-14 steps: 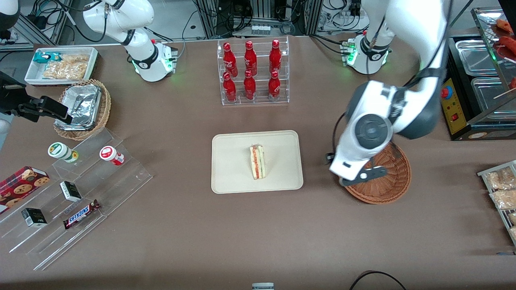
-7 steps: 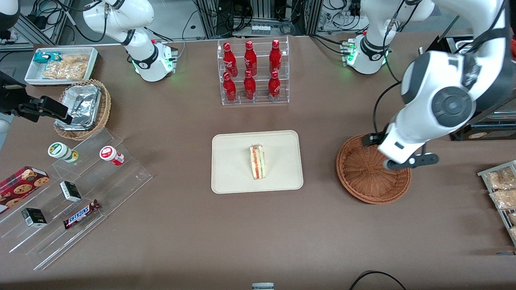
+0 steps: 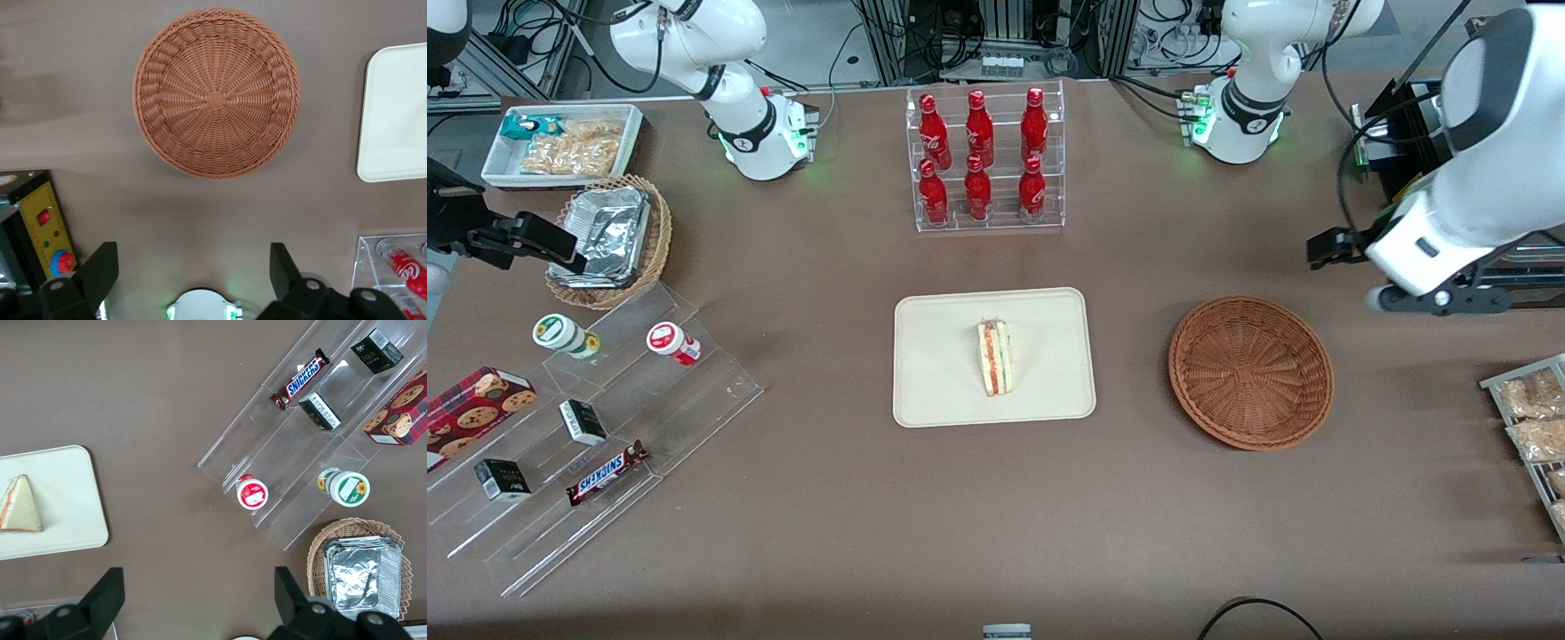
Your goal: Place sandwich from basket to tray
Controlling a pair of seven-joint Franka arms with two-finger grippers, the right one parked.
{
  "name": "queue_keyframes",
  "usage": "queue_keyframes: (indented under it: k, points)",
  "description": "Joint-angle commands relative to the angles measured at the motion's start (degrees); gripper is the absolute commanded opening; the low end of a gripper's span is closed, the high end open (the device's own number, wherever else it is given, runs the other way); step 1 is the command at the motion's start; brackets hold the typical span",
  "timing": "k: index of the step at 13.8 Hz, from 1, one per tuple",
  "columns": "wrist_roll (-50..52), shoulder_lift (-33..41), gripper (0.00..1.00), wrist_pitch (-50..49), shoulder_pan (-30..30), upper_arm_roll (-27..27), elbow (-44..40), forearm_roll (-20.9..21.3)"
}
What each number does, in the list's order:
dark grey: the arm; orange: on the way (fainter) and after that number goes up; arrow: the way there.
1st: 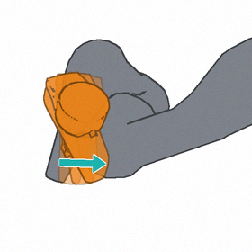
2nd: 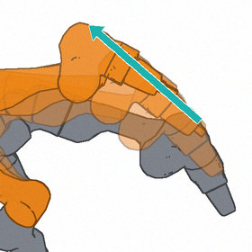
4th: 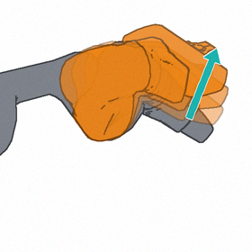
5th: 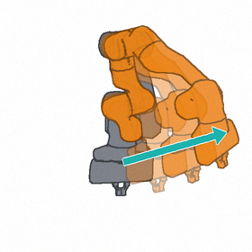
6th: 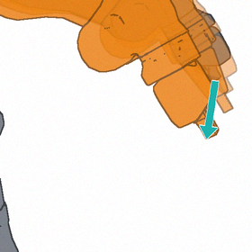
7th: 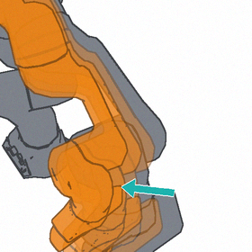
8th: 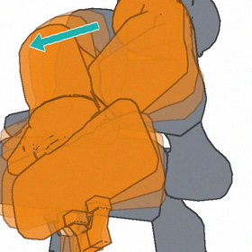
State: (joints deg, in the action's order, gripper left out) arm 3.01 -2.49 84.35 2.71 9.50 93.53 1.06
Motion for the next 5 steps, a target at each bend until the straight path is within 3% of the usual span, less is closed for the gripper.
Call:
queue_keyframes:
  k: [1,5]
  points:
    - [-1.9,1.4,1.00,-0.2,2.0,0.9,-0.3,0.3]
    - [-1.9,1.4,1.00,3.2,2.1,-0.4,-0.2,0.4]
